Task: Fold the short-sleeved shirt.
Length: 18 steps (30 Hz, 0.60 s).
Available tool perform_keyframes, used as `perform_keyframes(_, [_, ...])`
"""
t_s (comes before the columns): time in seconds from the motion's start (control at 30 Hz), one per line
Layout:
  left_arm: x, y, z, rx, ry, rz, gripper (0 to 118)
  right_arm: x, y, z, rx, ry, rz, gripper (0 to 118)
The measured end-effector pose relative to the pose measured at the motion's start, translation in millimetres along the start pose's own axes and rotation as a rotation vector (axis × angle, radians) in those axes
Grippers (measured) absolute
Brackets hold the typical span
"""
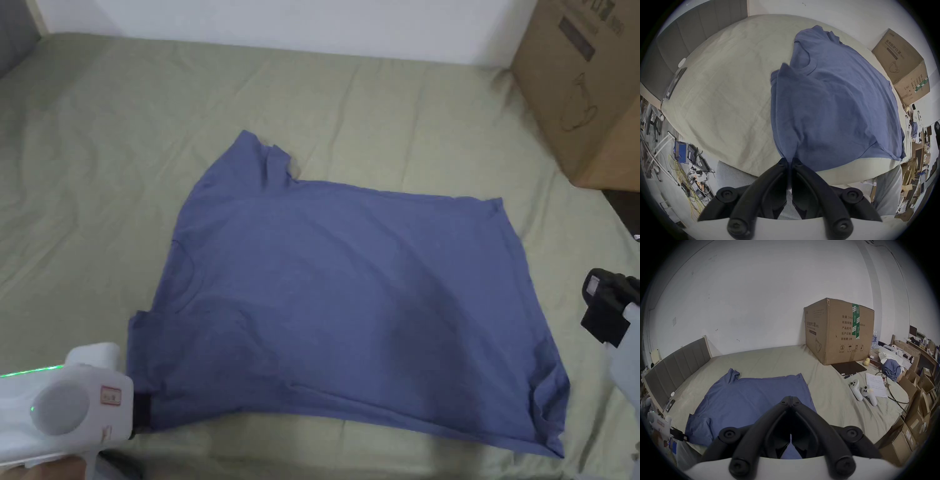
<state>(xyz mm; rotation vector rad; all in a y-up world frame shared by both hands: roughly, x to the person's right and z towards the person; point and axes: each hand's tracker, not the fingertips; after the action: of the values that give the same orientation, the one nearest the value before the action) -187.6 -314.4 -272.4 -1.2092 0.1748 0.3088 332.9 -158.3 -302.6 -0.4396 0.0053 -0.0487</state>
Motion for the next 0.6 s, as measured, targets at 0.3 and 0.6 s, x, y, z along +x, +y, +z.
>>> perform_keyframes(0.3, [13, 8, 65, 0.261, -0.077, 0.049, 3, 37, -39, -24, -0.437, 0.012, -0.017, 69])
perform_keyframes(0.6, [25, 14, 76, 0.289, -0.099, 0.054, 3, 41, -112, -64, -0.758, -0.032, 0.055, 77])
